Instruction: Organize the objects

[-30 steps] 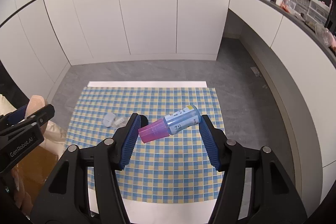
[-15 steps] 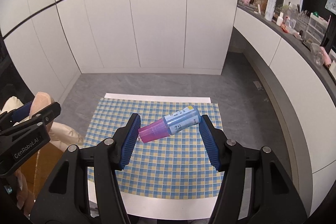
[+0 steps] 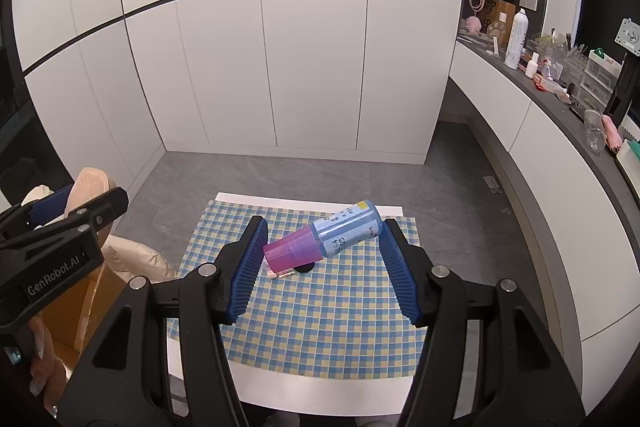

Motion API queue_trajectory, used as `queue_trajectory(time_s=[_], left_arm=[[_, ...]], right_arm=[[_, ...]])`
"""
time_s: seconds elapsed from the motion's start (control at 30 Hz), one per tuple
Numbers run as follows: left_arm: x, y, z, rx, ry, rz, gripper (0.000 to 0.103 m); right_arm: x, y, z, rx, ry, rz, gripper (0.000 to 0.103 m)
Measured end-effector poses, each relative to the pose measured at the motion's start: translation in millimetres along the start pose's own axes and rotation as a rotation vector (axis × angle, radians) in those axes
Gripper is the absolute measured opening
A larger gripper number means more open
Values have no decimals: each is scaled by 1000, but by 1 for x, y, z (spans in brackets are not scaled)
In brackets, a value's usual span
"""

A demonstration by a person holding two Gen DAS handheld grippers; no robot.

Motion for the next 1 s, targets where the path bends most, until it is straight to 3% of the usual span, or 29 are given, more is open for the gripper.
queue_trajectory(time_s=[0.5,1.0], left_arm=[[7,15,18,1,6,18,65],[22,52,52,-11,19,11,65]], right_arm=[[-7,8,10,1,27,3,60],[8,40,45,0,2,0,60]])
Point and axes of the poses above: each gripper's, at about its wrist camera, not at the fingertips, and z roughly against the way its jaws point, x to its left, y to its underside, the point moved 10 cm from there along -z, roughly the way its jaws point, and after that the axes turned 11 degrees about -x, right-handed, at the moved point
